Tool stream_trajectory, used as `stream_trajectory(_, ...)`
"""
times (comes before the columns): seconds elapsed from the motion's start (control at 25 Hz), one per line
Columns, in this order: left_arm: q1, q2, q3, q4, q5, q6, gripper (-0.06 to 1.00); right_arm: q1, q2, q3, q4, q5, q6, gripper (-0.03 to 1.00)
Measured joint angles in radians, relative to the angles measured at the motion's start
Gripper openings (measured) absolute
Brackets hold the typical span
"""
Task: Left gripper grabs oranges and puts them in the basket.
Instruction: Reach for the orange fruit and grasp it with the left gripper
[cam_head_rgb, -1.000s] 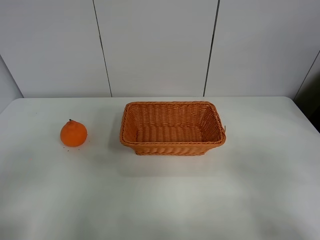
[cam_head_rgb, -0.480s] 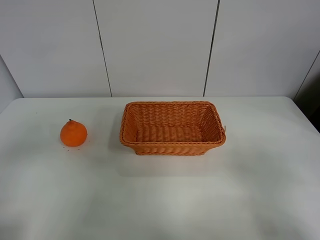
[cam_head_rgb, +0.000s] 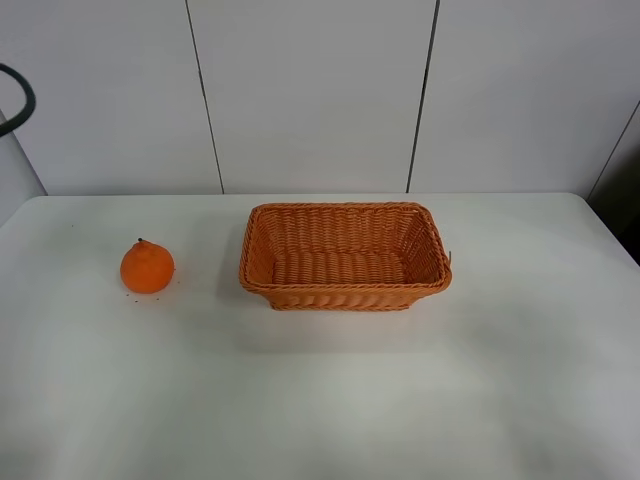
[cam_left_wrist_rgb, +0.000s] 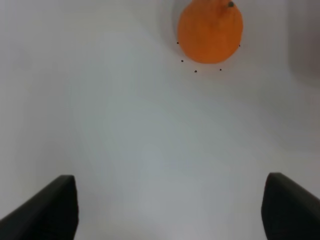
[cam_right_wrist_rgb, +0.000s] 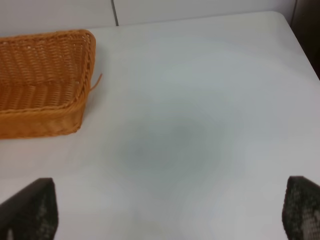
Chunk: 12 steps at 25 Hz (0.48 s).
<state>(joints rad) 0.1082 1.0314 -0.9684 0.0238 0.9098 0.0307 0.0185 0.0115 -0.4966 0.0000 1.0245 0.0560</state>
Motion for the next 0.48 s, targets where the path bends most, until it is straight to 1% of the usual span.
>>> stream_trajectory(0.24,0.0,0.212,-0.09,-0.003,-0.043,0.034,0.85,0.0,0.0,0.0,0.0,0.0,0.0,0.69)
stream_trajectory(0.4,0.0,0.326,-0.12,-0.008,-0.079,0.054,0.85,0.0,0.0,0.0,0.0,0.0,0.0,0.69)
stream_trajectory(0.48,0.0,0.376,-0.128,-0.024,-0.104,0.061,0.85,0.0,0.0,0.0,0.0,0.0,0.0,0.69)
